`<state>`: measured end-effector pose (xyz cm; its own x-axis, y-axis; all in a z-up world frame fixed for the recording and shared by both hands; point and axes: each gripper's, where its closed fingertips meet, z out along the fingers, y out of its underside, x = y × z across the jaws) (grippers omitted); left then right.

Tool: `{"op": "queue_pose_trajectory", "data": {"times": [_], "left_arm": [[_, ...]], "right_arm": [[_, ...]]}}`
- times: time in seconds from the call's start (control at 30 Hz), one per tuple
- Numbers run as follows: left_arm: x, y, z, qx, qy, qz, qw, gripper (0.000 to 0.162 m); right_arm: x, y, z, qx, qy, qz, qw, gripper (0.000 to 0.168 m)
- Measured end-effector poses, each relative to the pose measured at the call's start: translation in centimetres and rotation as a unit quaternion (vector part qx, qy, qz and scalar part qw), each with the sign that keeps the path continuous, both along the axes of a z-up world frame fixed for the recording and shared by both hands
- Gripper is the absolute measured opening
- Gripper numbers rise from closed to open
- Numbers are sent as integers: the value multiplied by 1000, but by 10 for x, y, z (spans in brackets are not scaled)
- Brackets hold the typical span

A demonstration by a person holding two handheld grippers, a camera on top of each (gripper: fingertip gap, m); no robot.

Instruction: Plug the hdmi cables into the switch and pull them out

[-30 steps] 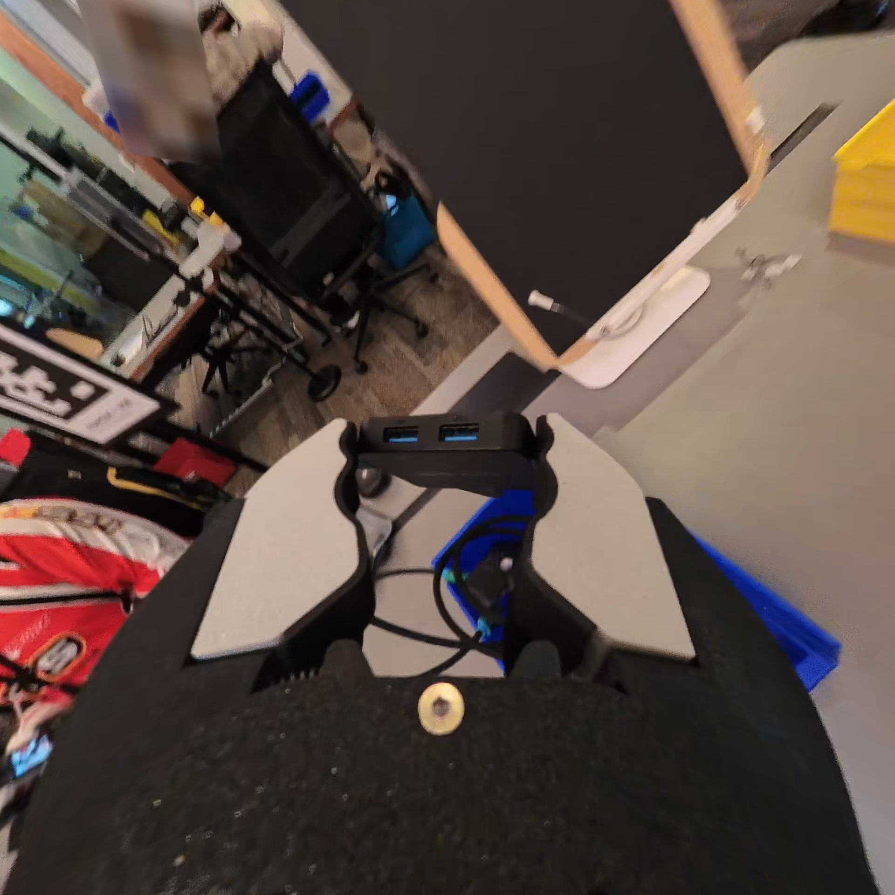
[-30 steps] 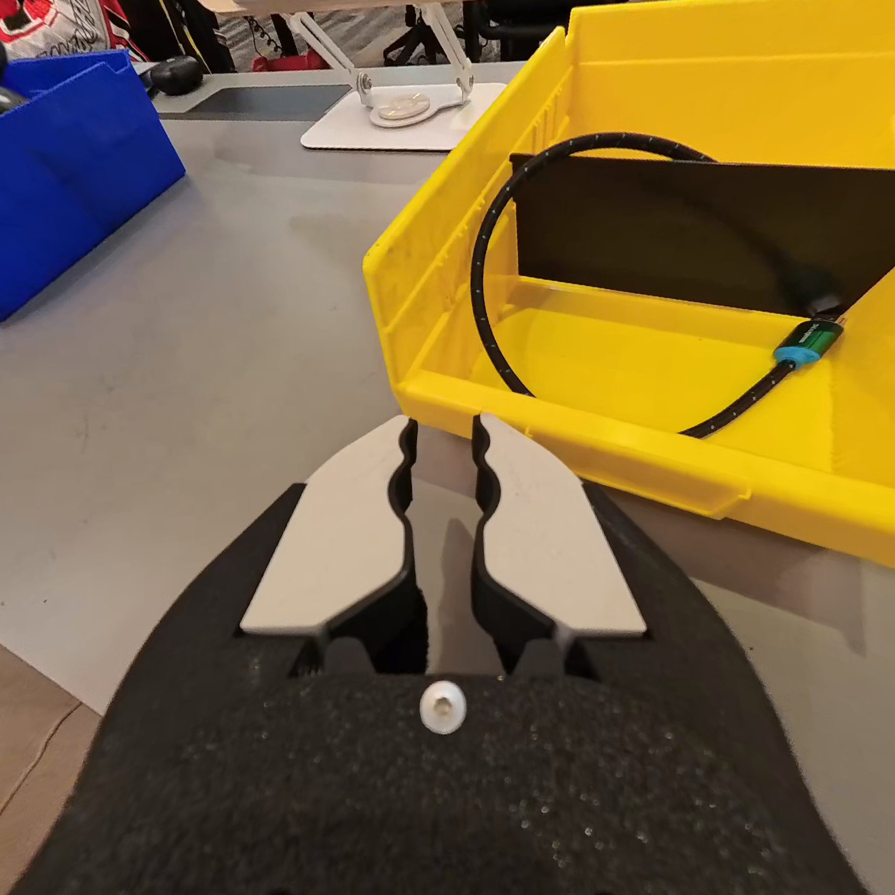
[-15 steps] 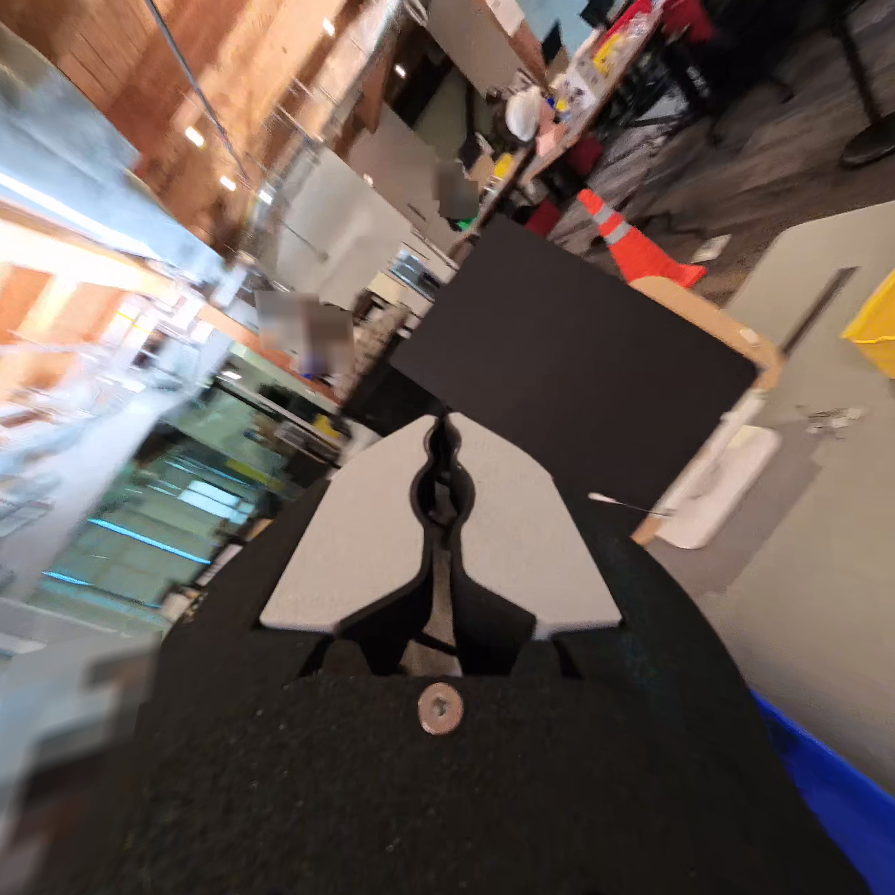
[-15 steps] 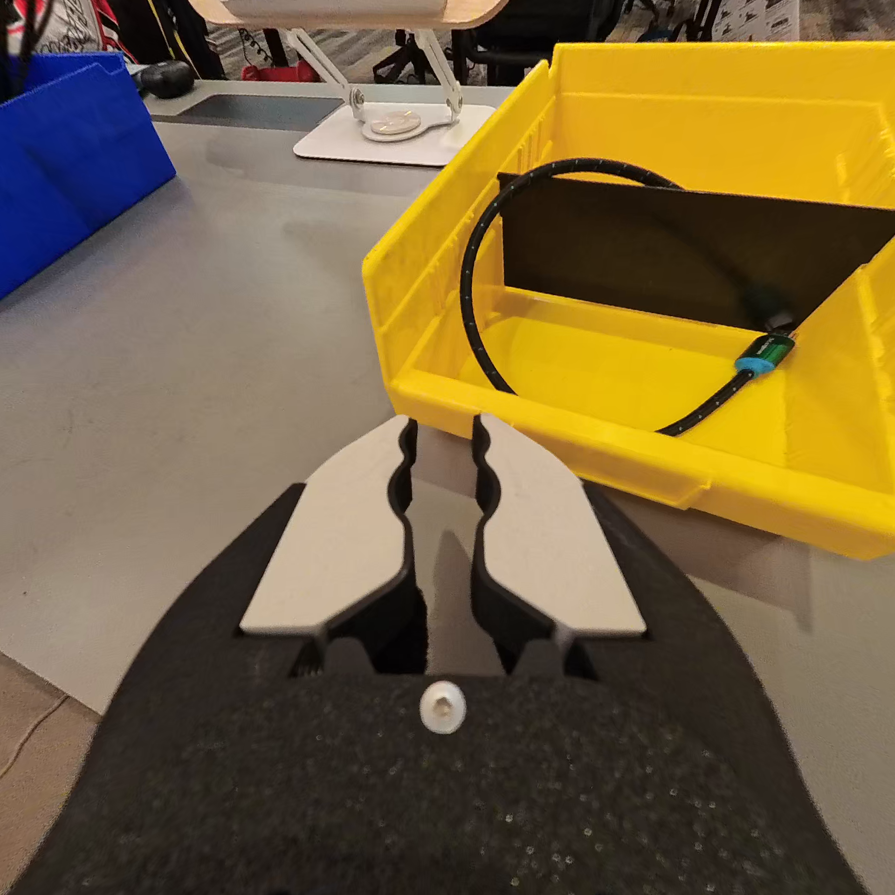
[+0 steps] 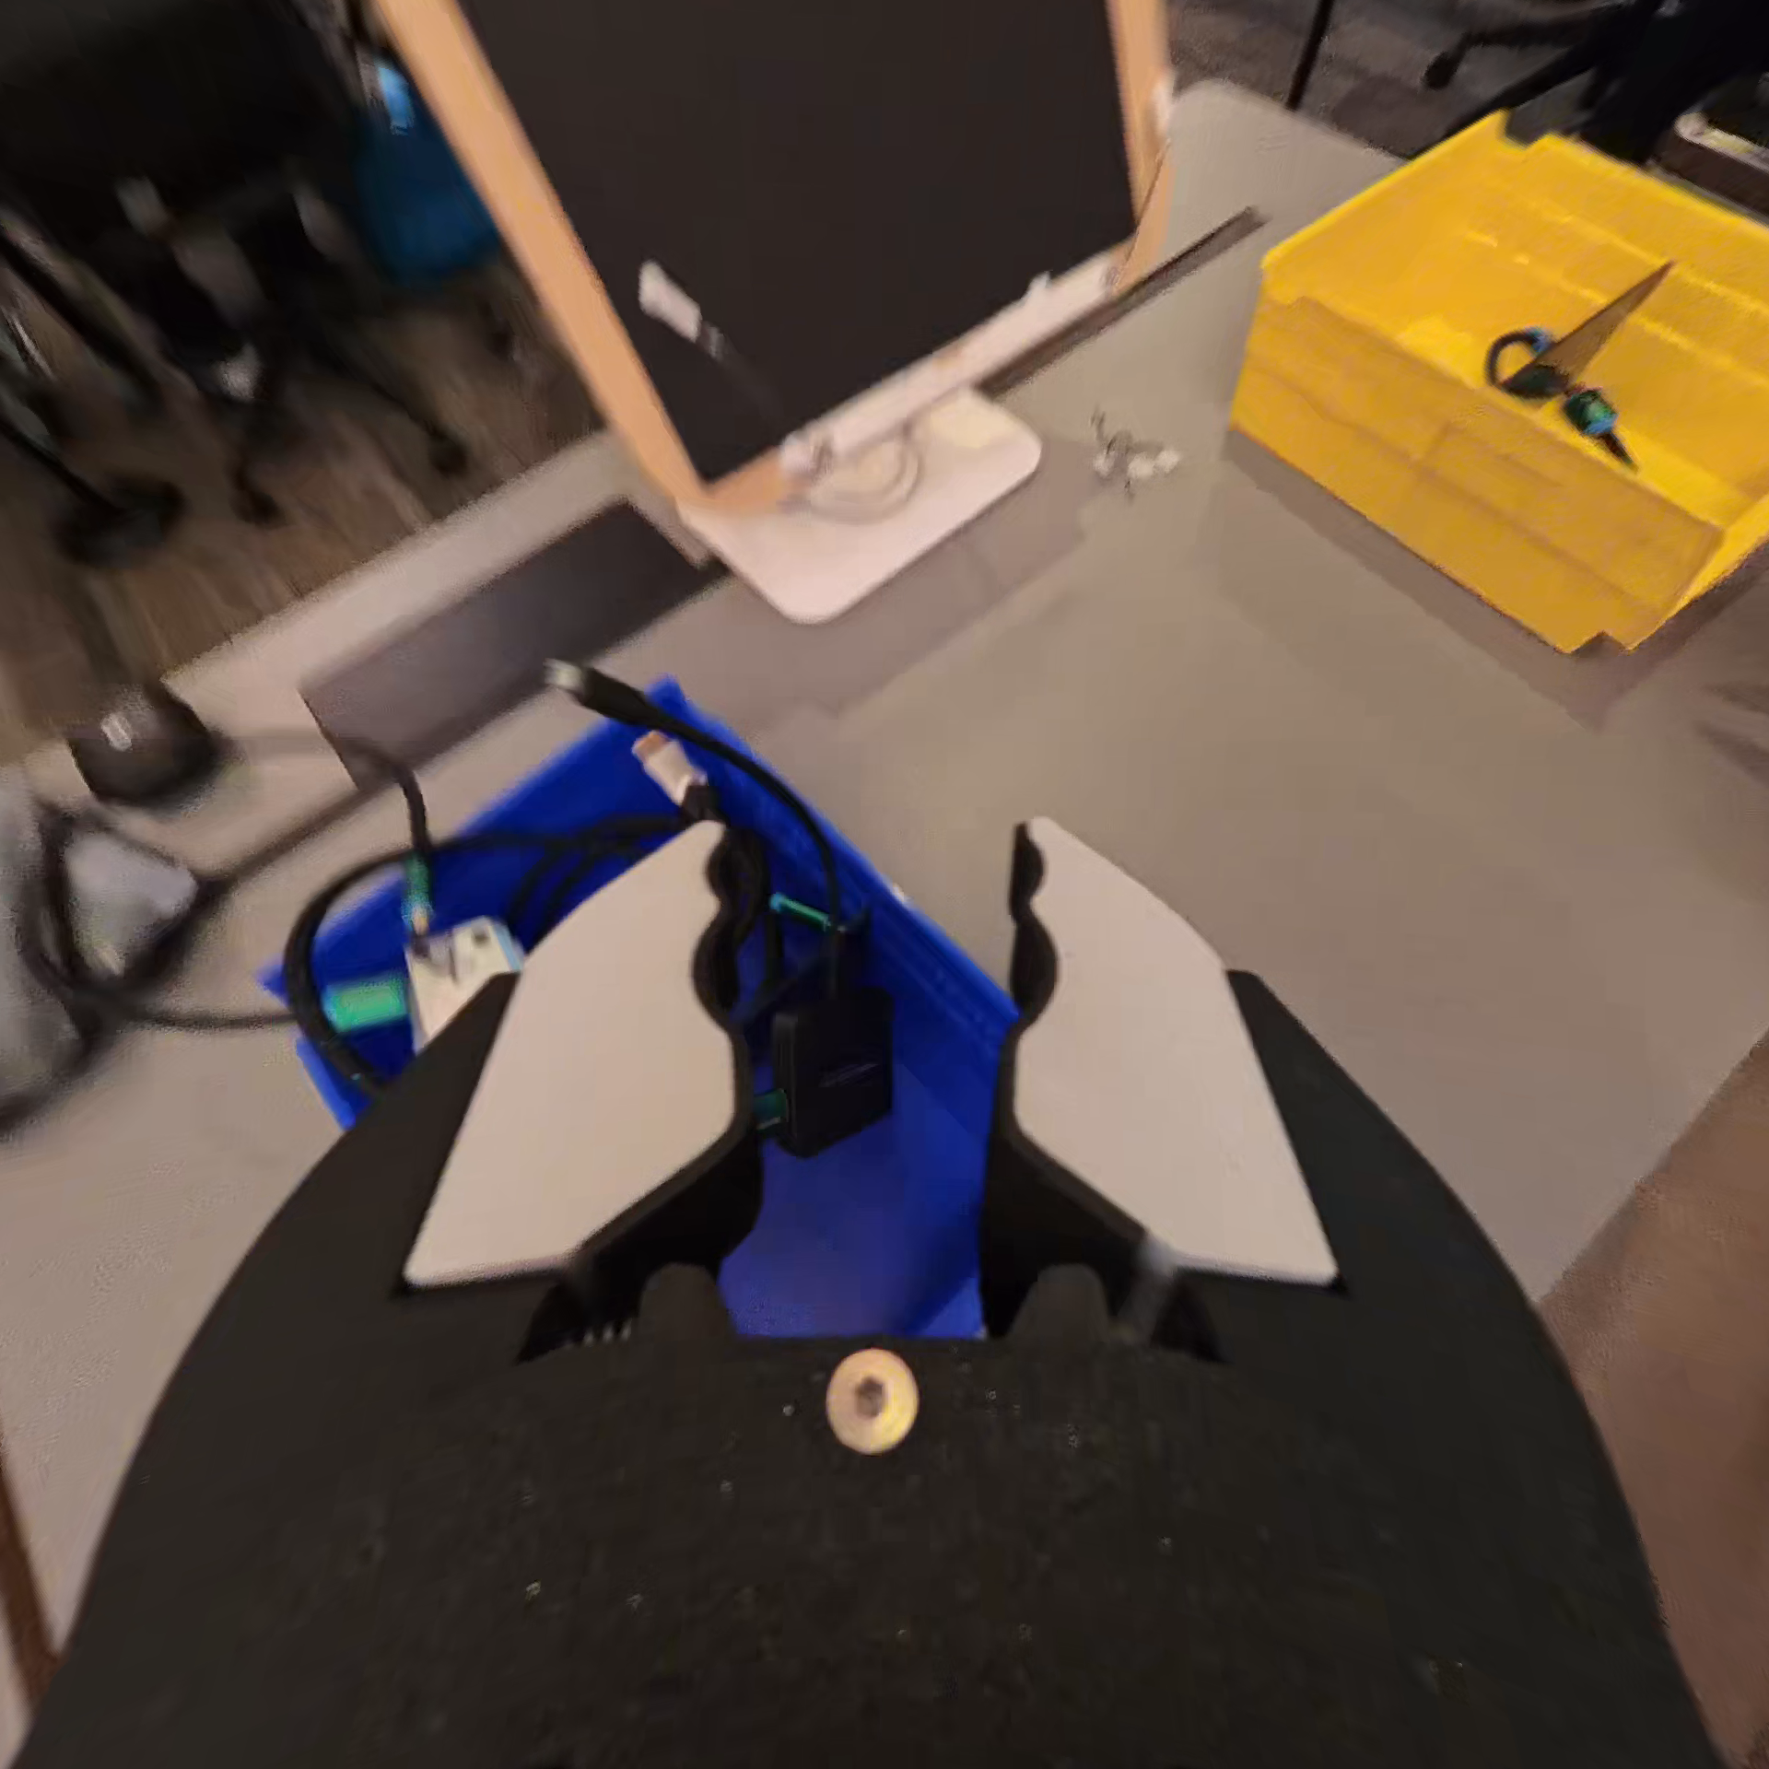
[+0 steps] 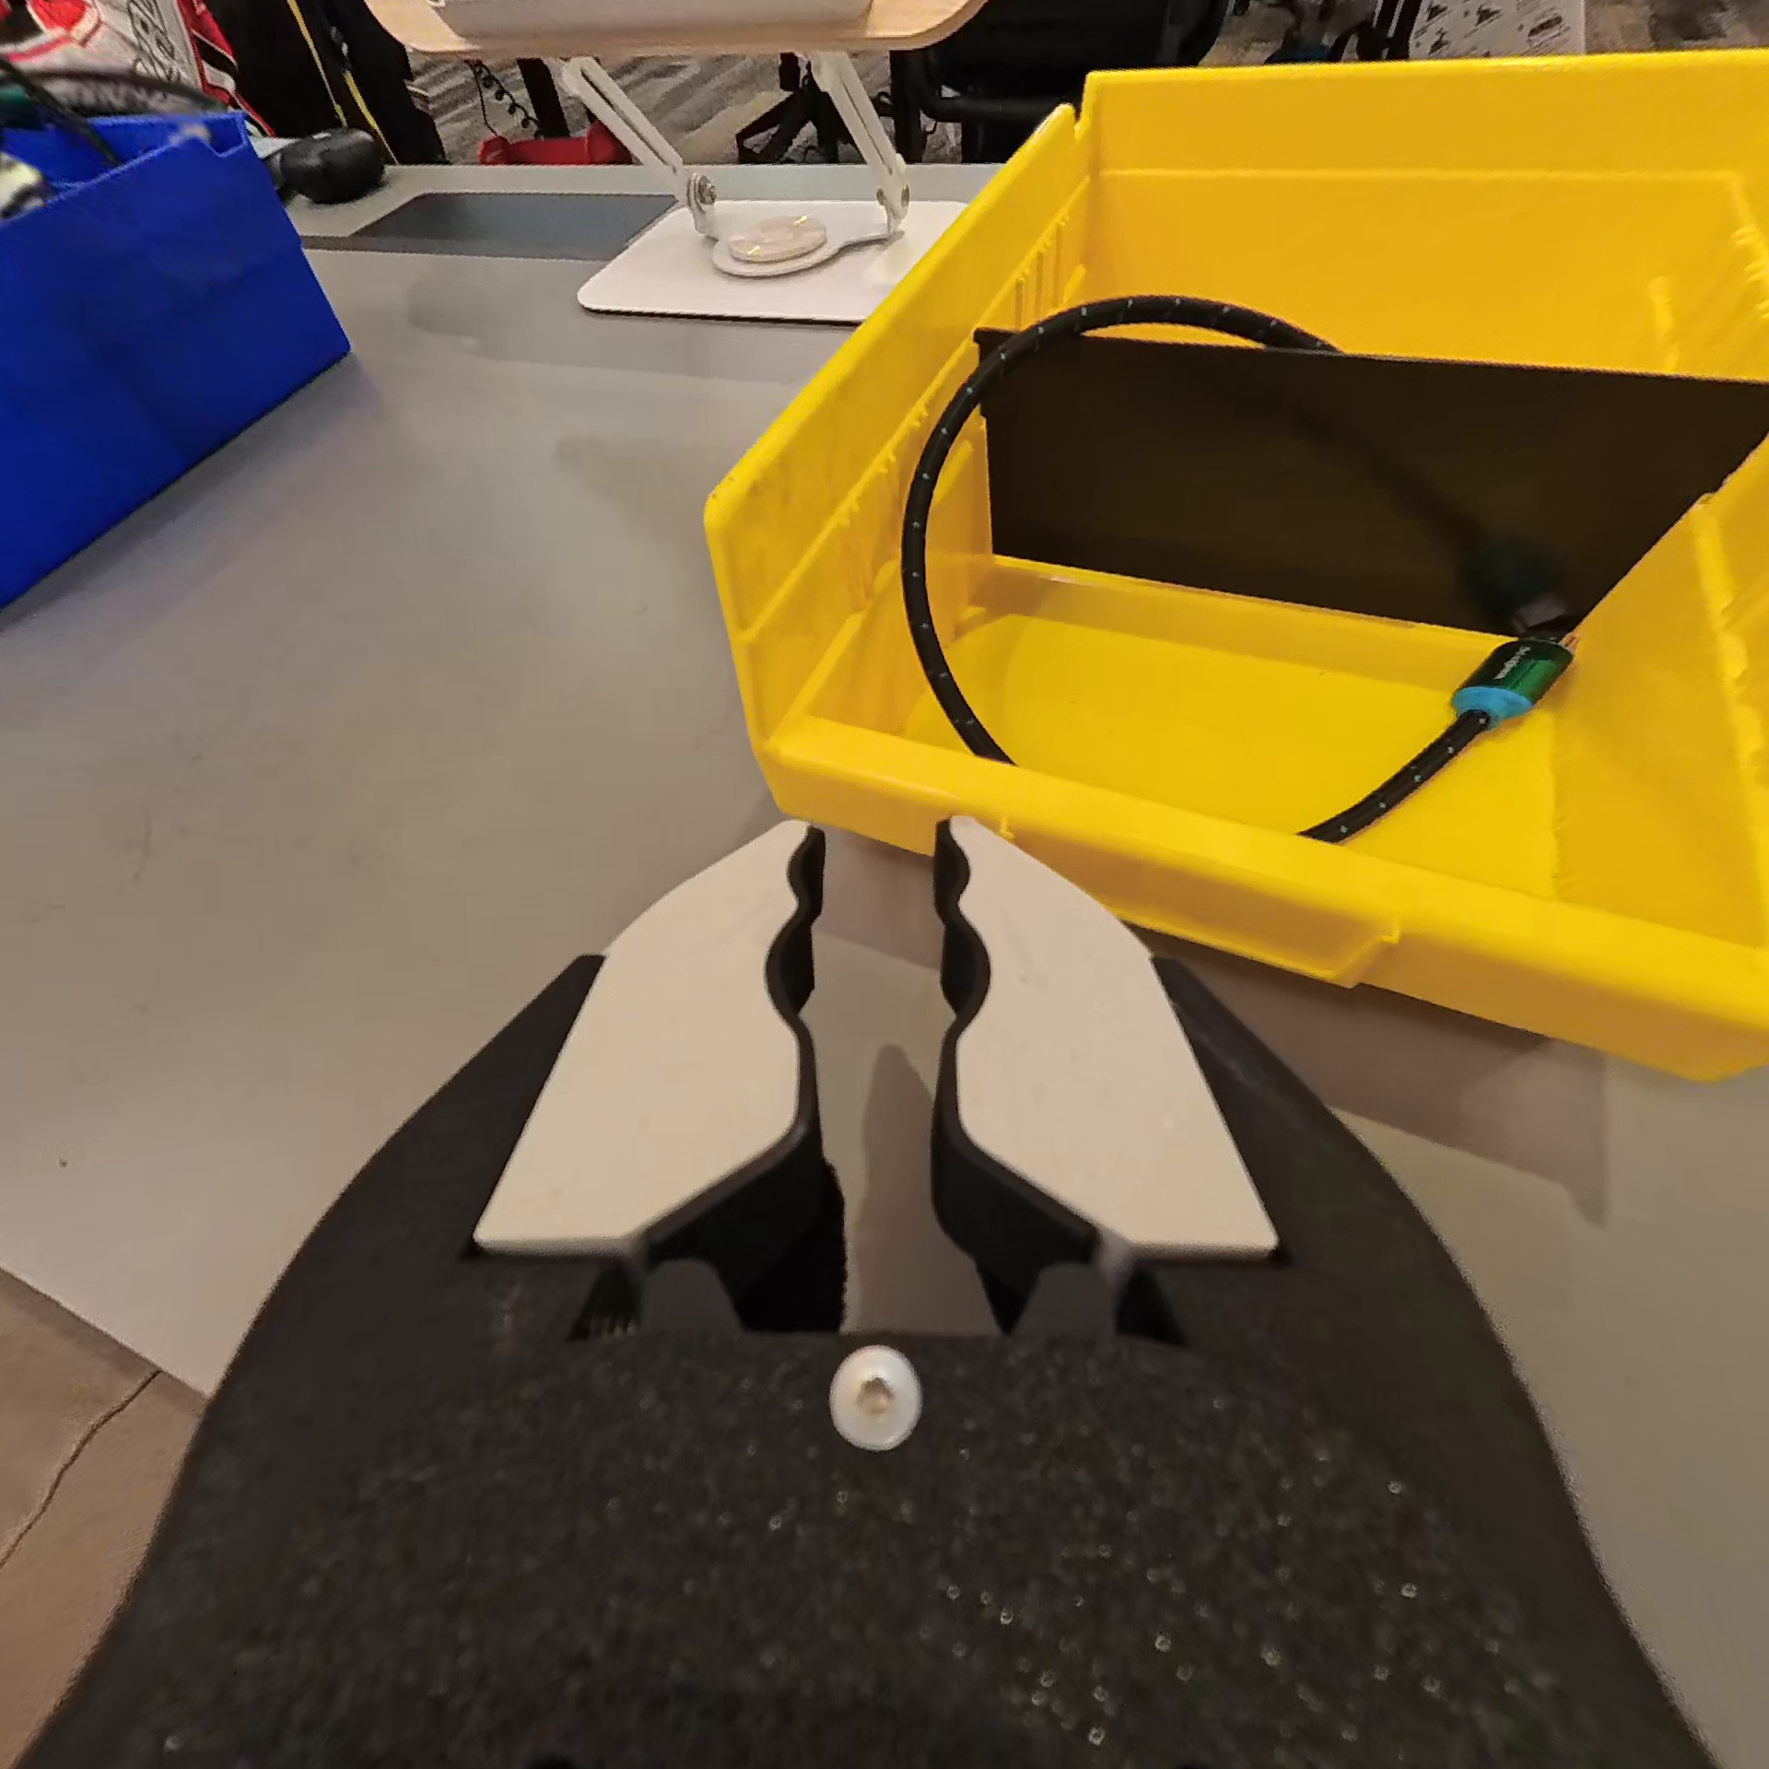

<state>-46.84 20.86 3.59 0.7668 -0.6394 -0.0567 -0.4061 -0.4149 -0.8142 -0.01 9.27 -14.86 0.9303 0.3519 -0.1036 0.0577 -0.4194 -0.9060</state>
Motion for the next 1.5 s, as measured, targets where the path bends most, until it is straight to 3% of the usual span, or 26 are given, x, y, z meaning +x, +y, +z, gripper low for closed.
{"op": "queue_pose_trajectory", "data": {"times": [0.1, 0.17, 0.23, 0.33, 0.4, 0.47, 0.53, 0.63, 0.73, 0.87, 0.9, 1.13, 1.33, 1.5], "left_arm": [[-31, -4, -33, 0, -40, 78, 996, 62], [-54, -8, -40, 17, -75, 130, 989, 55], [-73, -6, -45, 12, -97, 153, 983, 60], [-111, 13, -52, -10, -48, 181, 982, 62], [-130, 32, -55, -38, -9, 179, 983, 62], [-133, 51, -65, -108, 4, 157, 982, 73], [-123, 72, -69, -158, -9, 131, 979, 70], [-114, 100, -79, -215, 38, 122, 968, 69], [-109, 120, -95, -258, 98, 126, 953, 59], [-127, 127, -117, -303, 200, 167, 917, 7], [-125, 128, -116, -305, 201, 166, 916, 7], [-99, 115, -67, -185, 185, 141, 955, 7], [-93, 92, -7, 15, 179, 187, 966, 7], [-81, 54, 0, 85, 170, 185, 964, 7]], "right_arm": [[-4, 4, -1, -3, -2, 3, 1000, 21], [-7, 5, -1, -5, -2, 6, 1000, 21], [-10, 6, -3, -7, -5, 10, 1000, 21], [-12, 9, -4, -9, -7, 14, 1000, 21], [-14, 11, -6, -12, -4, 17, 1000, 21], [-16, 12, -7, -17, 0, 20, 1000, 21], [-18, 12, -8, -20, 5, 24, 1000, 21], [-20, 12, -10, -23, -3, 25, 999, 22], [-16, 12, -11, -22, -15, 21, 999, 22], [-9, 9, -12, -27, -10, 14, 999, 22], [-7, 8, -12, -28, -7, 13, 1000, 22], [-1, 5, -13, -32, 11, 8, 999, 22], [-10, 6, -12, -31, 8, 20, 999, 22], [-16, 7, -13, -31, 0, 28, 999, 22]]}}
